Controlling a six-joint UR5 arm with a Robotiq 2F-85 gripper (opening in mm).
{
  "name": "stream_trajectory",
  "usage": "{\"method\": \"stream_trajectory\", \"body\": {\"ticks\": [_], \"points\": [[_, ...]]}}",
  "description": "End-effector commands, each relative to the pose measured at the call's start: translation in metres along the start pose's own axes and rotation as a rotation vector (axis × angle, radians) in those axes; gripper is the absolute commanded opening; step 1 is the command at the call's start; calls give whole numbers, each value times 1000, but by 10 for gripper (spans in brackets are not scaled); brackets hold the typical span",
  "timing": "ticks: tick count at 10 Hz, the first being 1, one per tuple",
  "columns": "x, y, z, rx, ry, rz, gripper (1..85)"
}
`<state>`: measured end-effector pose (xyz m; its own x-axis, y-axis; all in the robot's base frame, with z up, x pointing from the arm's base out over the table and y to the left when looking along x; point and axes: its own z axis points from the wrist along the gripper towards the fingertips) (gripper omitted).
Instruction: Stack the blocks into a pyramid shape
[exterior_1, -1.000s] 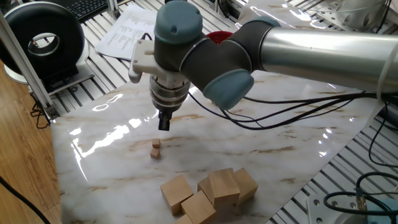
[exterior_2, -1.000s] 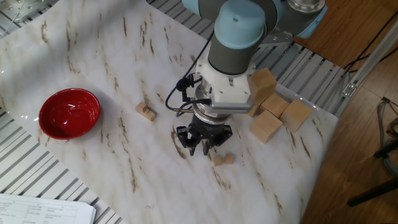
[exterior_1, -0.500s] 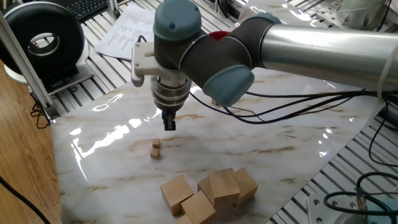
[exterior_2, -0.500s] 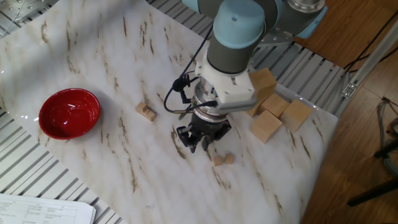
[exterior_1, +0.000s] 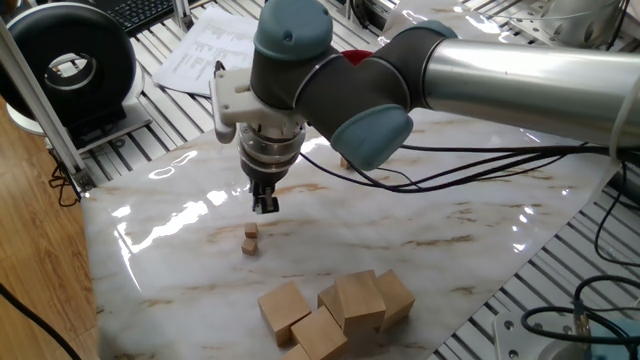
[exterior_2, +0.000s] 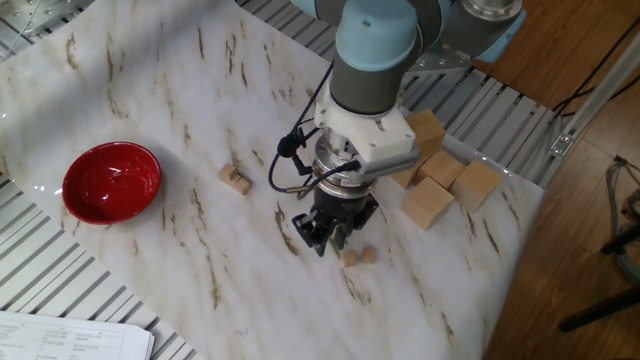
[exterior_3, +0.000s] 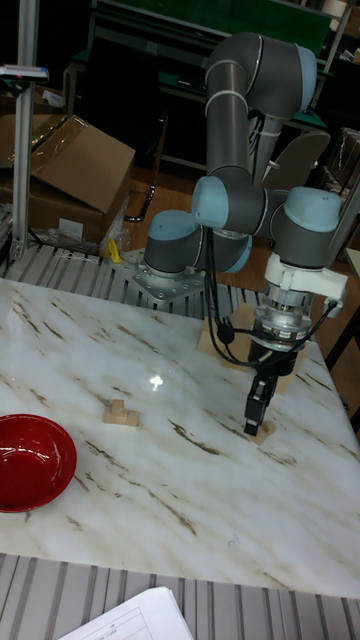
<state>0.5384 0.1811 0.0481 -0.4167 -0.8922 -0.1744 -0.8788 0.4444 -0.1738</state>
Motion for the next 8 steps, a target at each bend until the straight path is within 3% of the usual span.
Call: {"method": "stream_trajectory", "body": {"ticks": [1, 2, 4, 7, 8], "points": [[-10, 4, -1, -19, -40, -10, 373], [-13, 9, -2, -37, -53, -38, 387], [-4, 6, -1, -29, -19, -37, 397], [-20, 14, 2, -36, -15, -8, 393], [-23, 18, 5, -37, -11, -44, 393]]}}
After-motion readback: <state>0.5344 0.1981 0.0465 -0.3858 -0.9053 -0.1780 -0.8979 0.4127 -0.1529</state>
